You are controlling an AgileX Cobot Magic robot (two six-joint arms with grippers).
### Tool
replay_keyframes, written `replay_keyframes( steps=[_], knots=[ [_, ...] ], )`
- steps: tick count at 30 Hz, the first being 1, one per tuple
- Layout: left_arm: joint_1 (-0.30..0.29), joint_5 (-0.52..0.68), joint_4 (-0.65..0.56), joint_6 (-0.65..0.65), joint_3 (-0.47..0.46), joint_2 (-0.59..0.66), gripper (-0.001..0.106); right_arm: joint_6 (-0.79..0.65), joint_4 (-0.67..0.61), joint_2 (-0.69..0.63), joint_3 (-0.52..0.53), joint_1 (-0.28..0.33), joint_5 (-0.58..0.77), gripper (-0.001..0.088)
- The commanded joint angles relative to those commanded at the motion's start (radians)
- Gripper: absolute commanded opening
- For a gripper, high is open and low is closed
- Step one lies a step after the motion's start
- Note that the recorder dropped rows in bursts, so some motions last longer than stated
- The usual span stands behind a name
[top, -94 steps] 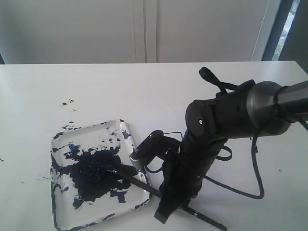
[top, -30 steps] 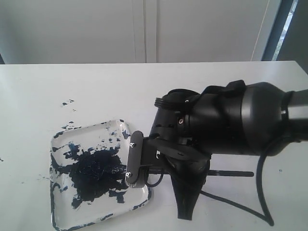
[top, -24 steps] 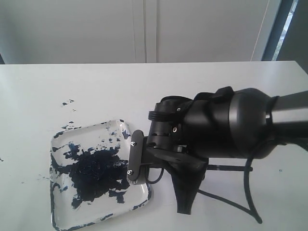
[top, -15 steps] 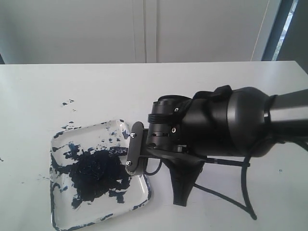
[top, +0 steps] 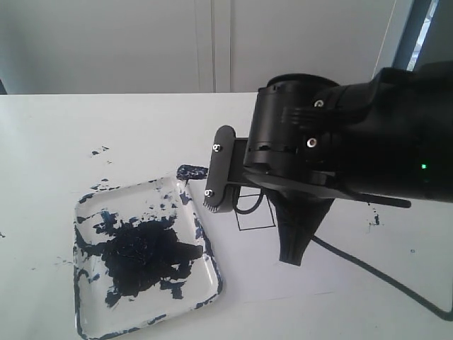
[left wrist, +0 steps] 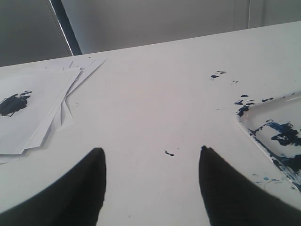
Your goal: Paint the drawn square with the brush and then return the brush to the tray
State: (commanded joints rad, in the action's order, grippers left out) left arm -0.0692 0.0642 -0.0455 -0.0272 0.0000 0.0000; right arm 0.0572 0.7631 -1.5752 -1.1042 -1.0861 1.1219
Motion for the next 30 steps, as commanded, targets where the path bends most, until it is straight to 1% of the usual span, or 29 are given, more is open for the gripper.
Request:
replay_keyframes(
  steps=[5,15,18,21,23,26,28,30],
  knots=[
    [0.000,0.000,0.000,0.000,0.000,0.000,0.062,0.037,-0.002,0.000,0.000,0.000,-0.002,0.0000],
    [0.000,0.000,-0.003,-0.002,0.000,0.000,0.062,0.051,-0.014,0.000,0.000,0.000,0.008,0.0000],
    [0.000,-0.034,-0.014,-0.012,0.000,0.000,0.062,0.051,-0.015,0.000,0.000,0.000,0.018,0.0000],
    [0.000,-0.077,0.046,0.063,0.000,0.000,0.062,0.051,-0.011,0.000,0.000,0.000,0.018,0.0000],
    [0.000,-0.099,0.089,0.166,0.000,0.000,0.062,0.051,-0.013,0.000,0.000,0.000,0.018,0.0000],
    [0.000,-0.107,0.098,0.319,0.000,0.000,0.062,0.056,-0.015,0.000,0.000,0.000,0.018,0.0000],
    [0.000,-0.112,0.098,0.392,0.000,0.000,0.062,0.058,-0.015,0.000,0.000,0.000,0.018,0.0000],
    [0.000,-0.133,0.098,0.398,0.000,0.000,0.062,0.058,-0.017,0.000,0.000,0.000,0.018,0.0000]
  ],
)
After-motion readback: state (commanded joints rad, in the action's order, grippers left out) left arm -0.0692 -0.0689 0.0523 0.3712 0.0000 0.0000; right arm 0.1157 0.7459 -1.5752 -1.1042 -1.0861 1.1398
